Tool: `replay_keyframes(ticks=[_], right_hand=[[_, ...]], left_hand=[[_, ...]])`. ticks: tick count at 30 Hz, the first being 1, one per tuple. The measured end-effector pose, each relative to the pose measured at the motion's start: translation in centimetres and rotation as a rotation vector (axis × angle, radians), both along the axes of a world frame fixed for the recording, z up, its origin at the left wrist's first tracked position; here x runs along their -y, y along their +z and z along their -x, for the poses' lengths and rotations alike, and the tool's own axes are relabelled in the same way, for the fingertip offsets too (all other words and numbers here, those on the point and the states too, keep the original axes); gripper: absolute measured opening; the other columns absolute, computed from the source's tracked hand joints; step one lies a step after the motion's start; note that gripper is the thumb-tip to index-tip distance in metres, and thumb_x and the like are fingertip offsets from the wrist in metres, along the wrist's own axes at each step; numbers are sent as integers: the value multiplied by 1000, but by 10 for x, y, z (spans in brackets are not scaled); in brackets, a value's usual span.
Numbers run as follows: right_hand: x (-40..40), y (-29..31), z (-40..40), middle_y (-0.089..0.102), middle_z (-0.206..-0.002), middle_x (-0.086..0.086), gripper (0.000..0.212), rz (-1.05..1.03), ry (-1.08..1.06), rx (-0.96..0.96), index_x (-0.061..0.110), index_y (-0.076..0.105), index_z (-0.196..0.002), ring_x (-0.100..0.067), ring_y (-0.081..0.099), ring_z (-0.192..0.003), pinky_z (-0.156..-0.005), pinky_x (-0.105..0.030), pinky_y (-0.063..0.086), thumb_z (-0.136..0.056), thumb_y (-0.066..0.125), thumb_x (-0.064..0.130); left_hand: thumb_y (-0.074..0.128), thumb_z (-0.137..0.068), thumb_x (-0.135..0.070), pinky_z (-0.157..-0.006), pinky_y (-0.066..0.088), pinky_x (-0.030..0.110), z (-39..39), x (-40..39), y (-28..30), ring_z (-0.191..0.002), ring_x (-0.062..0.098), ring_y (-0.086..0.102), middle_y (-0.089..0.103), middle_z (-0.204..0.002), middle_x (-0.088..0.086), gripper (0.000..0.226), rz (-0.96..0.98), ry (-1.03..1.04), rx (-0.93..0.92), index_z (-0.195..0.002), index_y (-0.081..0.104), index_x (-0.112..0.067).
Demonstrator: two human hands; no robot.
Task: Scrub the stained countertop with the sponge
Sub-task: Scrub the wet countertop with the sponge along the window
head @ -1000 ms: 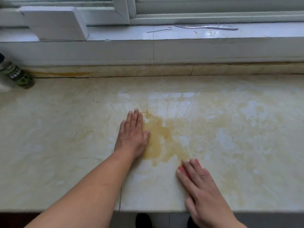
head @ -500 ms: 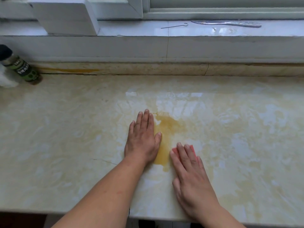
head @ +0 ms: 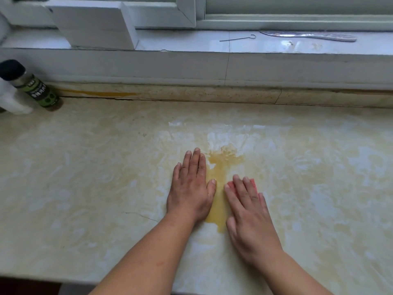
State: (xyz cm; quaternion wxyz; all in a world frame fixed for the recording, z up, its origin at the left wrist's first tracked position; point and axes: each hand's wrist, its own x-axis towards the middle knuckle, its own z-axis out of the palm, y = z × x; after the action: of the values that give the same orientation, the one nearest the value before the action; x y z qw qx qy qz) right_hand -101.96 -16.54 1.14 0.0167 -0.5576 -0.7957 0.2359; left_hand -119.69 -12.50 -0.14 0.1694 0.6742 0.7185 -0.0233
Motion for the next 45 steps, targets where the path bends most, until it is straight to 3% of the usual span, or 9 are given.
replay_keyframes(ticks=[6,11,15,19,24,32,36,40,45], right_hand=[[-80,2,34,-20,-167,9,80,4,-55,-7,29,3,-161,-14,-27,-151,-122,-39,-11,-83,13,44],[-33,4,21,-29,-163,12,80,4,-30,-6,31,-6,-160,-10,-35,-147,-118,-34,-18,-82,4,45],[-45,4,24,-24,-165,12,75,32,-62,-14,31,1,-161,-11,-29,-150,-121,-35,-14,-87,11,44],[-79,5,38,-13,-168,7,73,27,-84,-16,28,8,-161,-16,-22,-153,-122,-42,-8,-92,30,36],[-23,6,17,-23,-166,12,77,31,-40,-16,31,0,-161,-10,-31,-149,-121,-36,-14,-86,18,38],[-97,7,48,-10,-169,6,71,20,-95,-11,25,12,-161,-16,-18,-154,-123,-44,-6,-95,38,26],[-66,7,29,-8,-169,10,78,8,-57,-19,29,12,-161,-12,-19,-153,-123,-40,-5,-85,25,41],[-45,1,-7,-6,-169,11,76,-6,-146,-34,30,15,-161,-11,-16,-154,-123,-39,-5,-87,30,34],[-119,0,-2,-4,-170,0,69,-51,-379,-34,20,15,-161,-22,-12,-155,-125,-48,-1,-97,40,21]], left_hand=[[-13,-86,-59,-127,-17,40,0,0,0,-152,13,-37,-38,-167,-3,88,3,0,-7,-163,-21,-19],[-13,-86,-59,-128,-15,41,0,0,0,-152,14,-38,-39,-167,-3,88,8,7,-4,-163,-22,-18],[-12,-87,-58,-128,-15,41,-1,0,1,-152,14,-37,-38,-167,-3,87,13,8,-4,-163,-21,-18],[12,-104,-54,-129,-11,42,0,-2,2,-156,16,-30,-30,-171,-1,77,5,12,-8,-166,-13,-17],[22,-107,-52,-129,-9,43,0,-1,1,-157,16,-27,-28,-172,-1,77,-9,15,9,-166,-12,-16],[-8,-88,-57,-129,-11,42,-1,0,-1,-157,16,-28,-29,-171,-1,87,0,10,-3,-165,-14,-17],[-6,-88,-58,-129,-11,42,0,0,-2,-156,15,-29,-29,-171,-1,88,-6,13,9,-166,-13,-17],[-6,-89,-58,-129,-11,42,-1,0,-2,-156,15,-30,-30,-171,-2,88,-12,15,16,-166,-13,-17],[-5,-90,-57,-129,-11,42,-1,0,-3,-155,15,-32,-33,-170,-3,86,-11,22,9,-165,-15,-17]])
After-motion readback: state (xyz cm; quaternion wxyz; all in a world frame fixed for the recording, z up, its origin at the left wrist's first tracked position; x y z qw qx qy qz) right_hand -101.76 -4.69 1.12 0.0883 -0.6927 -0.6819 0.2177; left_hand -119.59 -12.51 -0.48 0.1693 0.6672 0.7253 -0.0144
